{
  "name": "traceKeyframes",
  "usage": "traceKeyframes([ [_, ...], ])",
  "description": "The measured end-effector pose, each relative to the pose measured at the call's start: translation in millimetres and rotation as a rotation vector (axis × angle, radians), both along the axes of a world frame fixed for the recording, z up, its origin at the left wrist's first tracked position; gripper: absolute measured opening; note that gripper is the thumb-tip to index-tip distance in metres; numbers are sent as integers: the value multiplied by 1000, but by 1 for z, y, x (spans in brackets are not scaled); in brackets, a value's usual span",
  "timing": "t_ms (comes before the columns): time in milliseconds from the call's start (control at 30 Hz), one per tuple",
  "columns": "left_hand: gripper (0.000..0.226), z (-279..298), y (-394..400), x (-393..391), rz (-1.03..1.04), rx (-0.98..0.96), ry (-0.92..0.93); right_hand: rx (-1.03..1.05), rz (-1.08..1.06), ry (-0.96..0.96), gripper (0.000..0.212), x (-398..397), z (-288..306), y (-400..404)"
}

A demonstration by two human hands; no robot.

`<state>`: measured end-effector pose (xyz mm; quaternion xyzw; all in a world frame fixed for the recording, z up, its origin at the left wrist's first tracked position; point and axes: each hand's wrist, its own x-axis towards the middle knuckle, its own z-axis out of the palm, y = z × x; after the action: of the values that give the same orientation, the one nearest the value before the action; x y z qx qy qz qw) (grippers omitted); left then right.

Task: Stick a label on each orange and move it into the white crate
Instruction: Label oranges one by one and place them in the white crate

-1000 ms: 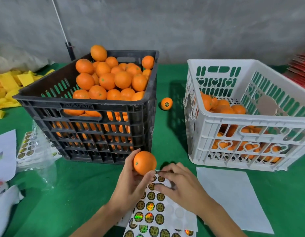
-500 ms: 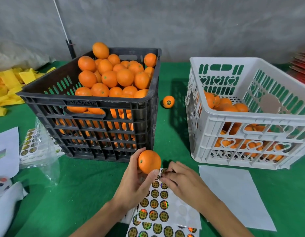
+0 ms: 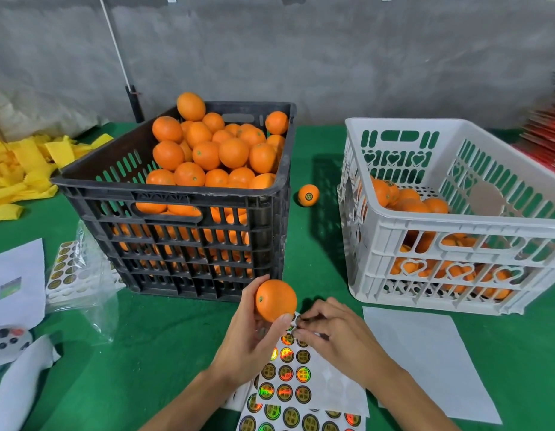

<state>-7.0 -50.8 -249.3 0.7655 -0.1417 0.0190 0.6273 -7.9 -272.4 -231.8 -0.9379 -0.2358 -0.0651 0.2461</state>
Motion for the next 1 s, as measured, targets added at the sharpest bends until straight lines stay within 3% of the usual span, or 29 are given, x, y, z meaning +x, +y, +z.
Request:
traceKeyframes([
  [233,75,3,-2,0,-37,-11,21,488,-219,207,15,3,-1,5],
  [433,86,1,-4,4,-38,105,-4,737,-398,-57,4,1,9,15],
  [533,82,7,-8,2,-32,117,-44,742,-388,-56,9,-1,10,27],
  [633,79,19,-12,2,-35,64,-64,878,-336,-7,18,-7,22,31],
  [767,76,47,-24,6,-73,-170,18,692,-266,-110,33,-17,48,25],
  [867,77,81,-46,20,-56,-279,6,503,-281,-181,72,-21,78,28],
  [933,81,108,-64,31,-58,-219,-67,442,-361,-289,88,-17,108,26],
  [1000,93,140,-81,41,-130,-36,-209,429,-471,-409,90,-10,141,17],
])
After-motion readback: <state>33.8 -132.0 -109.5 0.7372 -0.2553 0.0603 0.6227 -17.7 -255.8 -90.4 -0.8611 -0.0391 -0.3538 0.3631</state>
